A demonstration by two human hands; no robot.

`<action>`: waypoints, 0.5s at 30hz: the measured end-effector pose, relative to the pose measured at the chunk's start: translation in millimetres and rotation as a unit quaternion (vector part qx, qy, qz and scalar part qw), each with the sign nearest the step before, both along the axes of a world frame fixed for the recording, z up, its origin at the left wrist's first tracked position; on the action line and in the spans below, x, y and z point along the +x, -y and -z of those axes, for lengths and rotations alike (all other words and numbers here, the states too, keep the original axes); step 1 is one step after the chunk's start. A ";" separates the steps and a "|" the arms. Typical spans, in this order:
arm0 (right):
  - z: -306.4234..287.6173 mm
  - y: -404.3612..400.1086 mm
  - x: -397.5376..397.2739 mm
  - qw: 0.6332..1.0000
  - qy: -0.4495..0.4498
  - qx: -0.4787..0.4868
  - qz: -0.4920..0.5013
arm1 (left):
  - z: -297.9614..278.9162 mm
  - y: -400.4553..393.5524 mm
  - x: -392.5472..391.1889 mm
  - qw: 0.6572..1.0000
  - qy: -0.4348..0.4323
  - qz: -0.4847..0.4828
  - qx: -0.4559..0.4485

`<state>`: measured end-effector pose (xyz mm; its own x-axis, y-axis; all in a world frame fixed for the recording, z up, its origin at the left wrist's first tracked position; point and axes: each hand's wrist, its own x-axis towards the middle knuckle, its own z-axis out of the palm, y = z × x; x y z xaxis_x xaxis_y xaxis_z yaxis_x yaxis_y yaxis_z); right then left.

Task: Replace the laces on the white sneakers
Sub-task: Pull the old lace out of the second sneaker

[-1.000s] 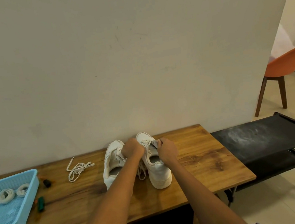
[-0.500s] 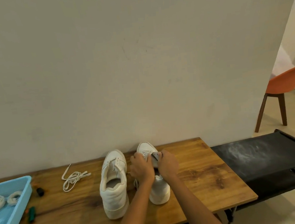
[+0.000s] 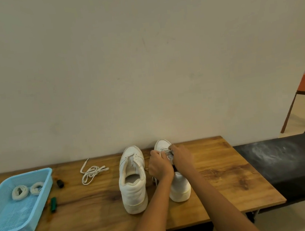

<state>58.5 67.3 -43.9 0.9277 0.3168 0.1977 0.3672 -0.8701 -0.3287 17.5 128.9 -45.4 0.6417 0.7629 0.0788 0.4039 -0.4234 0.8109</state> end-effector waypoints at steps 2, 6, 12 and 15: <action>-0.7 -1.7 3.5 0.999 -0.002 -0.017 -0.044 | 0.1 -0.9 -1.0 1.000 0.014 -0.009 -0.024; -1.4 1.2 8.4 0.997 -0.022 -0.016 -0.076 | 0.7 -1.2 -1.7 0.999 0.012 -0.015 -0.049; 4.9 2.7 4.9 0.994 0.065 0.088 0.011 | 4.3 -0.9 0.3 0.998 0.019 -0.019 -0.057; 5.2 4.5 4.0 0.990 0.078 0.113 0.027 | 4.7 -1.2 0.7 0.998 0.023 -0.016 -0.058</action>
<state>62.5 62.8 -49.1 0.8946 0.1989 0.4002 0.3837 -0.8008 -0.4598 18.2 130.1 -50.1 0.6153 0.7881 0.0170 0.3768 -0.3130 0.8718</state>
